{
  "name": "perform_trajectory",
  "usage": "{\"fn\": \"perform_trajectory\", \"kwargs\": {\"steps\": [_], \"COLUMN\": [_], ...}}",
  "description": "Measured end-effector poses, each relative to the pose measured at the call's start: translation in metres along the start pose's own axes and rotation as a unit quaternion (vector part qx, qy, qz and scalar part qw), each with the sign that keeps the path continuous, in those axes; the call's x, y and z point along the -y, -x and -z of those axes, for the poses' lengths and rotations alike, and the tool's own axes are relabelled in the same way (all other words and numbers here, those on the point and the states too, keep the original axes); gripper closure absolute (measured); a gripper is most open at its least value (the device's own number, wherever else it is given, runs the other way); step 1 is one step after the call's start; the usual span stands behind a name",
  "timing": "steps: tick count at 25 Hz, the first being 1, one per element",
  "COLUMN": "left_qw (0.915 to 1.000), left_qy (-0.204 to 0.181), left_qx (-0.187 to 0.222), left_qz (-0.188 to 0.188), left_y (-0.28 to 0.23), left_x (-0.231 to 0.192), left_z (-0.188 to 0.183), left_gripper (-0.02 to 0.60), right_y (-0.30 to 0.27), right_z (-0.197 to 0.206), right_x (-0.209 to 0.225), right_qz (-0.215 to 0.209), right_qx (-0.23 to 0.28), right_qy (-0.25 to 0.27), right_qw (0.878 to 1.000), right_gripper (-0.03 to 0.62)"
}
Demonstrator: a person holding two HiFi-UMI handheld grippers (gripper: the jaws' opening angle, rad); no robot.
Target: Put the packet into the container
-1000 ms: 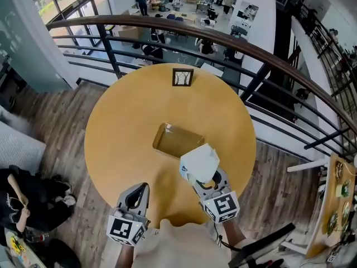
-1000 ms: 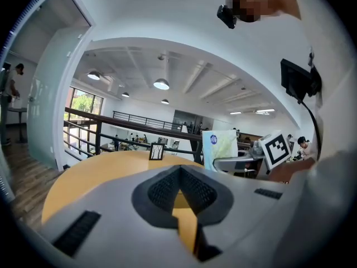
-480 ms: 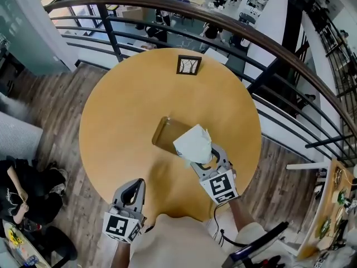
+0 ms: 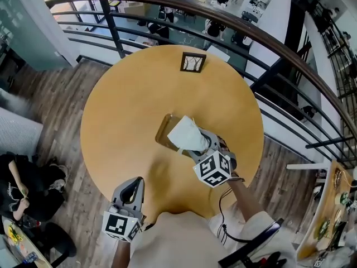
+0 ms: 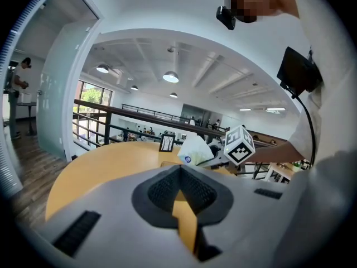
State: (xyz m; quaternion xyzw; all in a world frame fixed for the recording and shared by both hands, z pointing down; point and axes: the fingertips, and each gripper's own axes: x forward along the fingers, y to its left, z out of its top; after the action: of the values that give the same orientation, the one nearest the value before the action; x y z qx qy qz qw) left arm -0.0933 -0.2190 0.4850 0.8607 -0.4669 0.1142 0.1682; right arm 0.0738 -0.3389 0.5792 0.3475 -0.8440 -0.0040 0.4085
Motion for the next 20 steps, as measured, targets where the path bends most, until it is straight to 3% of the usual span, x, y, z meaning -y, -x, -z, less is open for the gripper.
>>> {"fn": "perform_trajectory", "kwargs": {"steps": [4, 7, 15, 20], "left_qw": [1.0, 0.9999, 0.9997, 0.9994], "left_qy": [0.004, 0.004, 0.008, 0.008], "left_qx": [0.002, 0.003, 0.004, 0.005], "left_qz": [-0.009, -0.013, -0.021, -0.033], "left_y": [0.005, 0.008, 0.015, 0.02], "left_x": [-0.003, -0.004, -0.006, -0.012], "left_z": [0.001, 0.002, 0.001, -0.001], "left_gripper": [0.577, 0.577, 0.575, 0.575], "right_y": [-0.011, -0.021, -0.052, -0.073], "right_z": [0.004, 0.014, 0.034, 0.043], "right_x": [-0.004, -0.014, -0.023, -0.025], "right_qz": [-0.023, -0.07, -0.164, -0.198], "right_qx": [-0.019, -0.054, -0.144, -0.19], "right_qy": [0.015, 0.02, 0.039, 0.06], "right_qw": [0.999, 0.996, 0.975, 0.96], "right_gripper": [0.332, 0.33, 0.329, 0.329]}}
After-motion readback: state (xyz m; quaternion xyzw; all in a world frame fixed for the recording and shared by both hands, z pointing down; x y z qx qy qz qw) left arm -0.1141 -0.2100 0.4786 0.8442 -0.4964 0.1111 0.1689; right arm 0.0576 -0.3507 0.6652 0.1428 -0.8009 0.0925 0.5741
